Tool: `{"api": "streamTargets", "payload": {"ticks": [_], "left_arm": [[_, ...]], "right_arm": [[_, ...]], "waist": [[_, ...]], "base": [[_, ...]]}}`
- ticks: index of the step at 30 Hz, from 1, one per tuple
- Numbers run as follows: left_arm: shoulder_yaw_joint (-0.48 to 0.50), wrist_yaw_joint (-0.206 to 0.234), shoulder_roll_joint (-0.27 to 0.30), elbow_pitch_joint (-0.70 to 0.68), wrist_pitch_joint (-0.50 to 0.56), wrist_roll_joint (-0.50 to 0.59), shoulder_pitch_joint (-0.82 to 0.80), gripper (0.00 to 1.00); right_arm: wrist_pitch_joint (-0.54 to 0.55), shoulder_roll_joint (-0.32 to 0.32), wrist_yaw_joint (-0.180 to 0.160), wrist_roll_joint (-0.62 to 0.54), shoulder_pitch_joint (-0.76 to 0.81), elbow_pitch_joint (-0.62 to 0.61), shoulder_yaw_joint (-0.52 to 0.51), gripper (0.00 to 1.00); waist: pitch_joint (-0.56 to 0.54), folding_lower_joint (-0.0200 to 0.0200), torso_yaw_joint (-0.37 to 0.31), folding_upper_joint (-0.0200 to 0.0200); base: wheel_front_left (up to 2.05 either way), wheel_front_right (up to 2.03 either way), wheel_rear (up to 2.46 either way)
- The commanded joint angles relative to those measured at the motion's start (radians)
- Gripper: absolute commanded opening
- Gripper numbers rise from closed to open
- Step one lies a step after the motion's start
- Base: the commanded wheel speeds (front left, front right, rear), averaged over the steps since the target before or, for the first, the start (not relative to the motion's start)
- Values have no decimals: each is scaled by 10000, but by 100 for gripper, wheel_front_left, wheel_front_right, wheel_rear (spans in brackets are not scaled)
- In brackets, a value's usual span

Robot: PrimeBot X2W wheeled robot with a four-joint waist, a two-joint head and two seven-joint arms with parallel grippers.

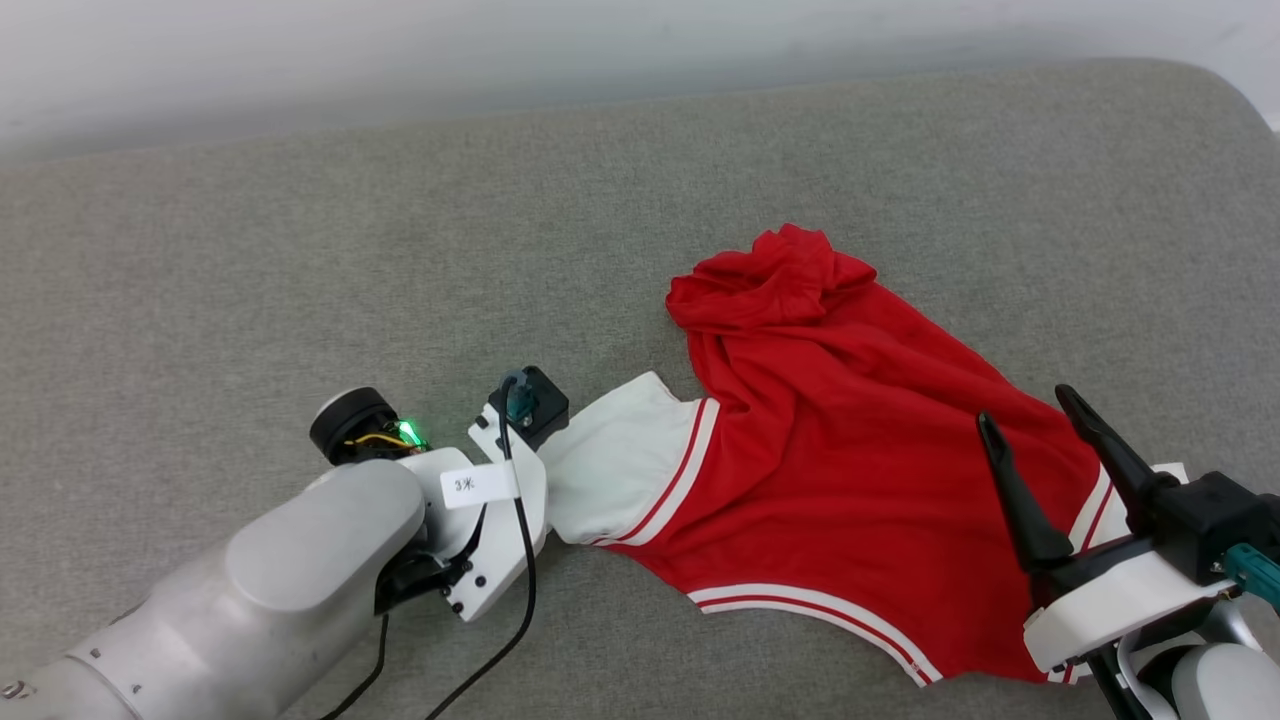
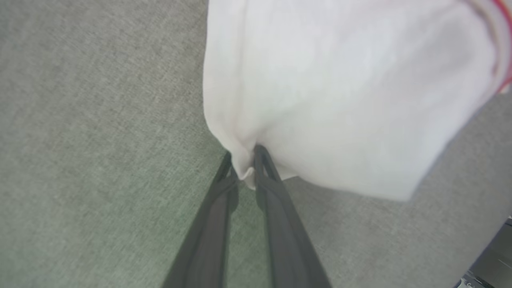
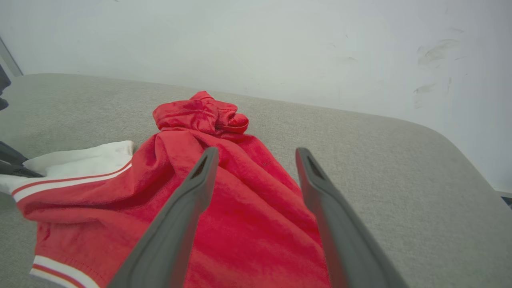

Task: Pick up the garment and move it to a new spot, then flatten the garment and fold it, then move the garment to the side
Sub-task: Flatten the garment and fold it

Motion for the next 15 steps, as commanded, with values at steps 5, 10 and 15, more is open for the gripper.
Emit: {"api": "streamTargets", "payload": {"ticks": [5, 10, 15], "left_arm": [[30, 1, 218, 155, -1270, -215, -72, 0], [448, 69, 751, 239, -2170, -438, 68, 0], [881, 380, 1466, 392, -2513, -819, 354, 0]], "right_arm": [[-65, -22, -11, -50, 182, 142, -114, 100], [-21, -71, -11, 3, 474, 175, -319, 100], [15, -118, -11, 29, 633, 207, -450, 100]], "waist": [[-403, -1, 250, 0], [-743, -1, 527, 0], [-902, -1, 734, 0]], "base": [[0, 0, 0], [0, 0, 0], [0, 0, 0]]}}
